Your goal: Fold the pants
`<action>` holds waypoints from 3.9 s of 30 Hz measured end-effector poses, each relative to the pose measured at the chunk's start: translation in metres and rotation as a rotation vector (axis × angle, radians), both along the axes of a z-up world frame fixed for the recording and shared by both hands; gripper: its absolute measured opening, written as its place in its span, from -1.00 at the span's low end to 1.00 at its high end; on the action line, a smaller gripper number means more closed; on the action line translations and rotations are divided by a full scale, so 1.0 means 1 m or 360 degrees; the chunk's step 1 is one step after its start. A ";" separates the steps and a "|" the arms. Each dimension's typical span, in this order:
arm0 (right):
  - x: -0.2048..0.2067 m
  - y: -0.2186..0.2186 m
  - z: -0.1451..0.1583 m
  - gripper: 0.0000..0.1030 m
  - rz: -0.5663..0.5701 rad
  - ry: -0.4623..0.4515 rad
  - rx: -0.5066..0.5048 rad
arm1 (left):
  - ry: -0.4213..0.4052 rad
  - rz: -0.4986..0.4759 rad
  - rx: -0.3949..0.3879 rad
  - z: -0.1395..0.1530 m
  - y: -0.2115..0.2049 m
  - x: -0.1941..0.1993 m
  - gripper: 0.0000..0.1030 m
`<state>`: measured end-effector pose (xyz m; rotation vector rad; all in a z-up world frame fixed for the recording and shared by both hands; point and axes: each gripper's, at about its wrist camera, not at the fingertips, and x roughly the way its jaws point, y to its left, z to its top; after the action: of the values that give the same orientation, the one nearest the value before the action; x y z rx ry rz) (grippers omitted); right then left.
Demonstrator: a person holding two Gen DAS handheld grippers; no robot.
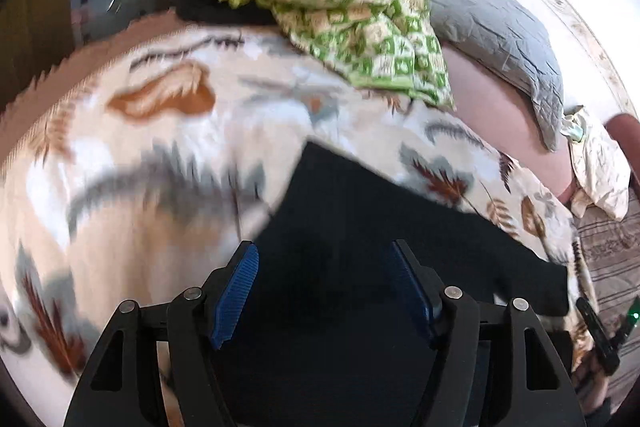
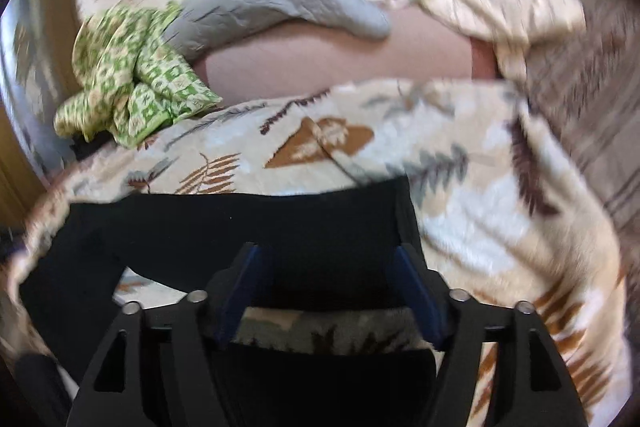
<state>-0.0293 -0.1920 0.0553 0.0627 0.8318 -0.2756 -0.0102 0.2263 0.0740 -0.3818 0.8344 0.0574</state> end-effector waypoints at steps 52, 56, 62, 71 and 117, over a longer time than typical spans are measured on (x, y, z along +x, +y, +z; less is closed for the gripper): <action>0.005 -0.102 0.006 0.46 -0.0444 -0.0220 0.0524 | -0.0038 -0.0411 0.0544 0.040 -0.029 0.081 -0.92; 0.024 -0.119 0.003 -0.09 -0.0307 -0.0161 0.0705 | -0.0037 -0.0339 0.0569 0.042 -0.044 0.074 -0.92; 0.050 -0.134 -0.021 -0.15 -0.0268 -0.0009 0.0712 | -0.0029 -0.0259 0.0442 0.046 -0.036 0.082 -0.92; 0.071 -0.130 -0.052 -0.41 -0.0105 0.0219 0.0696 | -0.0008 -0.0276 0.0465 0.036 -0.035 0.099 -0.92; -0.113 -0.038 0.091 0.10 0.0383 -0.0110 0.0253 | 0.0091 0.0123 -0.1208 -0.052 0.088 -0.113 0.08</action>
<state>-0.1427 -0.2295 0.1458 0.1193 0.7828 0.0195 -0.1229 0.3146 0.0216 -1.1301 0.8778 -0.1844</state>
